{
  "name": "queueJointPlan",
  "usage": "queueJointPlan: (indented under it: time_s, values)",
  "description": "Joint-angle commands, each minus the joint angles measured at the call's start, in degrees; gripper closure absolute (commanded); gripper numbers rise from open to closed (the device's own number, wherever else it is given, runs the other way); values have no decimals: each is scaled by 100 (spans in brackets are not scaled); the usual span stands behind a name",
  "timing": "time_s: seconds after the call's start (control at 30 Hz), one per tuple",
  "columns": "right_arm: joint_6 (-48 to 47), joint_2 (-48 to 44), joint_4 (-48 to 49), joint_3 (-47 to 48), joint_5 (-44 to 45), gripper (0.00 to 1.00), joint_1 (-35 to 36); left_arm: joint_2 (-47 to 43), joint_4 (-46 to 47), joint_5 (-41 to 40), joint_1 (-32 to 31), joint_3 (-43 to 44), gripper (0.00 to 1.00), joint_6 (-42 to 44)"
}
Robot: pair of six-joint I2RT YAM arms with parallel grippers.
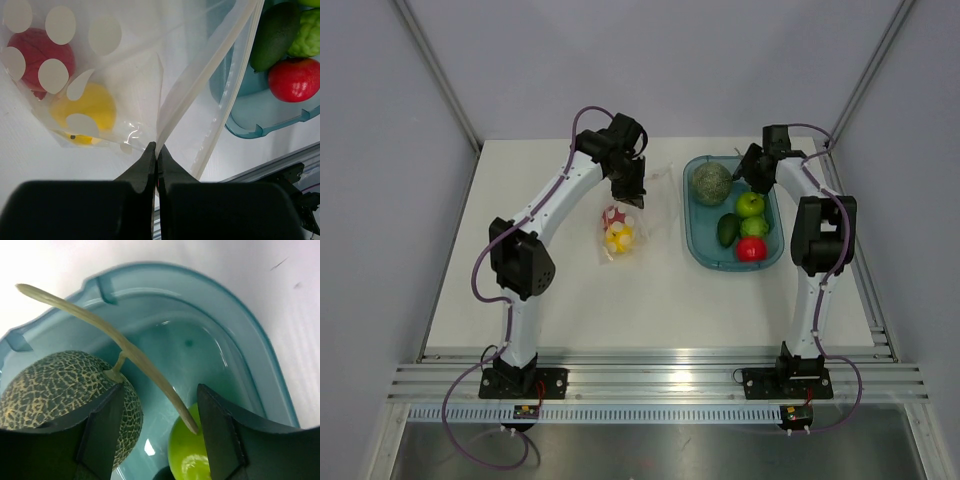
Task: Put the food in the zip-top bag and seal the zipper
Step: Adjust the fake fruit in the bin.
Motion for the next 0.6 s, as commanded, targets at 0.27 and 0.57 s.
queueJointPlan:
  time_s: [0.27,0.57]
  values:
    - [-281,-748,686,-635,-329,33,-95,277,-42,24,7,444,100,31]
    - [-184,-18,597,183,-198,33,-95,330,-77,-29,7,497,100,31]
